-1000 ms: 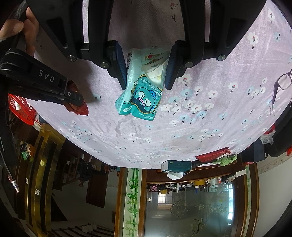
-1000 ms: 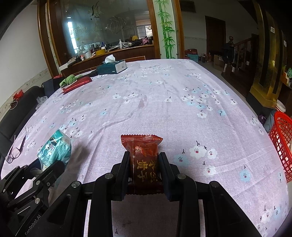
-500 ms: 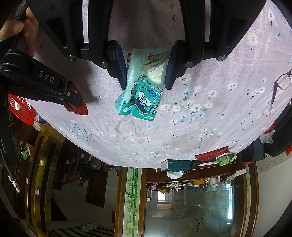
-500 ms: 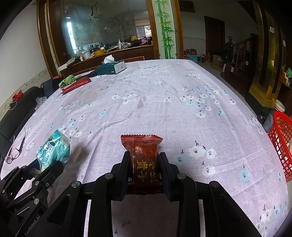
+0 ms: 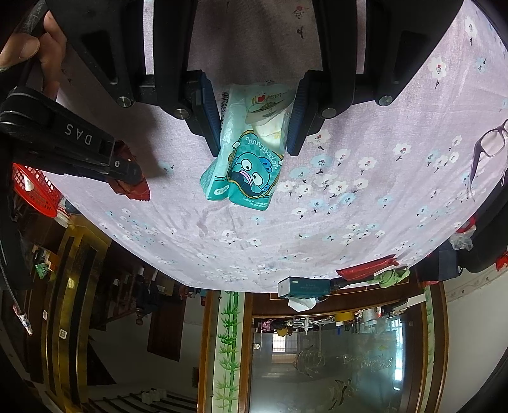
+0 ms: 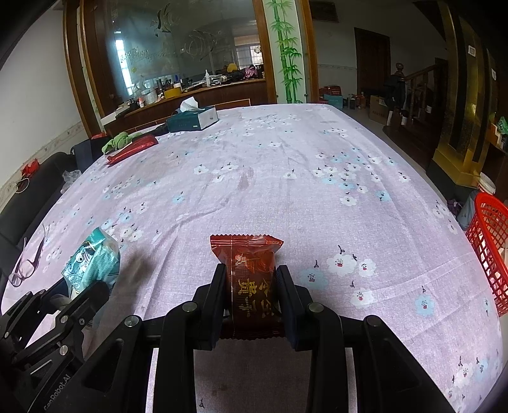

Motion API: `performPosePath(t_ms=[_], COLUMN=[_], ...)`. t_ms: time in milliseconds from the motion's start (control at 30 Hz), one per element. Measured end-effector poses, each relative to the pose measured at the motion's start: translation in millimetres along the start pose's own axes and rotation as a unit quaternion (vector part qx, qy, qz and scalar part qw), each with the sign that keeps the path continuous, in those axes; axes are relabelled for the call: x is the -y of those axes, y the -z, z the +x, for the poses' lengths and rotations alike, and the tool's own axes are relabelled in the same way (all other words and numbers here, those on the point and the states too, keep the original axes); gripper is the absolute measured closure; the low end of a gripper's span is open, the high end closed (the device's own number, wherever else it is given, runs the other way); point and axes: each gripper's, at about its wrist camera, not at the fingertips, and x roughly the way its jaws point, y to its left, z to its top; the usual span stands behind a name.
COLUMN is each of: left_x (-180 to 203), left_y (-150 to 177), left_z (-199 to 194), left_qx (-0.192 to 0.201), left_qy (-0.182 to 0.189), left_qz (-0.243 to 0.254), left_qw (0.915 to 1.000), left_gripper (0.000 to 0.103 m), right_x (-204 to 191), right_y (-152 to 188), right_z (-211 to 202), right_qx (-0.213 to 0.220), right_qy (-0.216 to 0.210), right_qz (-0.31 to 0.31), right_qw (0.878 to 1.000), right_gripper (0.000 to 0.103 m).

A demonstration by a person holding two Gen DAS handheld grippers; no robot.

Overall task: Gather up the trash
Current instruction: 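Lift the tissue pack and snack wrapper and hold them above the table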

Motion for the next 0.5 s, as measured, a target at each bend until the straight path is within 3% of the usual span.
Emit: performPosePath(t_ms=[500], left_x=[0.5], left_y=[0.5], left_z=[-1.4], left_qx=[0.003], left_qy=[-0.001], left_qz=[0.002], left_qw=[1.0], left_gripper=[0.064], right_x=[3.0], right_y=[0.6], right_z=[1.1], right_qx=[0.004], right_qy=[-0.001], right_qz=[0.007], right_qw=[1.0], right_gripper=[0.07])
